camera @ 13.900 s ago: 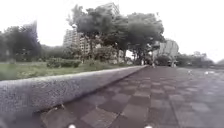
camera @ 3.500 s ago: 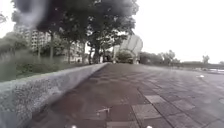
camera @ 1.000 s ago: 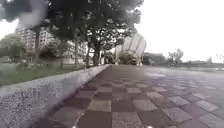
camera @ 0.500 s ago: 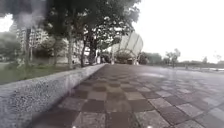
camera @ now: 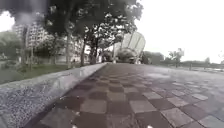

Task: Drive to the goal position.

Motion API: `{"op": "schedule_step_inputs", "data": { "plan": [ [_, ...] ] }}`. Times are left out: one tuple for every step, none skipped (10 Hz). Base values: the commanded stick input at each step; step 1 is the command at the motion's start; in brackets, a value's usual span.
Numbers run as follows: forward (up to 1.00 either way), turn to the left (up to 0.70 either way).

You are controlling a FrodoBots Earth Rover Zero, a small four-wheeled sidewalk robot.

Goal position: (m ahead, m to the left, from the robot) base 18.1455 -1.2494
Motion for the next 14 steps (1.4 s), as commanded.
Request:
{"op": "schedule_step_inputs", "data": {
  "plan": [
    [0.85,0.00],
    [0.85,0.00],
    [0.85,0.00],
    [0.85,0.00],
    [0.85,0.00],
    [0.85,0.00],
    [0.85,0.00],
    [0.85,0.00],
    [0.85,0.00],
    [0.85,0.00],
    [0.85,0.00],
    [0.85,0.00],
    [0.85,0.00],
    [0.85,0.00]
  ]
}}
